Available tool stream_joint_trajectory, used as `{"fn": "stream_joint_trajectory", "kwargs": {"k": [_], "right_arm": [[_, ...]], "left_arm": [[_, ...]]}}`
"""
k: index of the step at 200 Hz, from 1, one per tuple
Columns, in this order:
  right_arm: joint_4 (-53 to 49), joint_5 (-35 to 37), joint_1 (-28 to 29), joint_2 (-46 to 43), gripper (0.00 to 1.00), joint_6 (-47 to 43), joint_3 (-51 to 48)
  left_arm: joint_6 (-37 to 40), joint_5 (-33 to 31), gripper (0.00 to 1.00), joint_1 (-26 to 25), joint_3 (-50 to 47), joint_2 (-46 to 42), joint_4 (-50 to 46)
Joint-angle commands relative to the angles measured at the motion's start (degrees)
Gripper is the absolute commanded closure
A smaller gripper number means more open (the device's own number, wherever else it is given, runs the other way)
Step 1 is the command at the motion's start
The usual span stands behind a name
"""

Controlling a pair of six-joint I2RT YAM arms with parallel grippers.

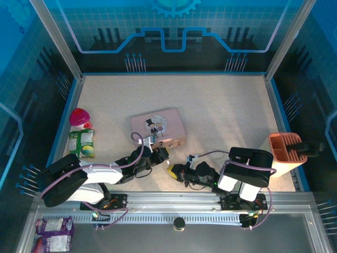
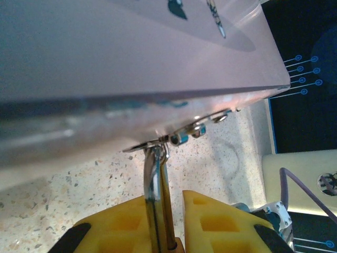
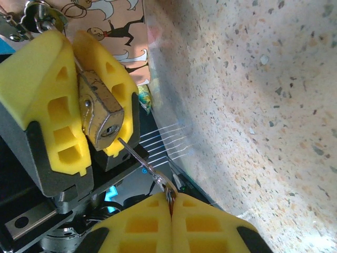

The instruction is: Unlock the padlock with the key

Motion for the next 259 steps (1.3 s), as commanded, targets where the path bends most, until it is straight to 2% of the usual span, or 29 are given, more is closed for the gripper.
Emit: {"fn": "stream_joint_trajectory", "kwargs": {"k": [1,58,107,164,225,259], "right_arm": [[0.90,1.34,0.39,0.44,1.00,0.48,0.69],[0.92,1.24,0.11,-0.21,1.00,0.24,0.83],[0.94,0.90,0.12,-0.49,1.00,-0.56,0.40],[0.85,-1.65,0.02,1.41,1.00,-2.97,0.61],[-10.48,-5.44,-1.46,-4.44,1.00,-6.57,2.32],[-8.05,-6.27,-2.08,-2.99,1.00,-6.45,2.73]], "left_arm": [[2.41,4.34,0.90,-0.09,2.57,-1.18,10.34],[2.09,6.36,0.90,-0.08,2.38,2.21,15.00],[2.70,6.24,0.90,0.69,2.30,2.75,13.61],[4.26,9.16,0.90,2.02,3.44,2.38,11.26],[4.82,12.91,0.90,3.25,4.22,4.23,12.34],[4.81,13.69,0.90,3.28,4.14,4.98,13.73]]}}
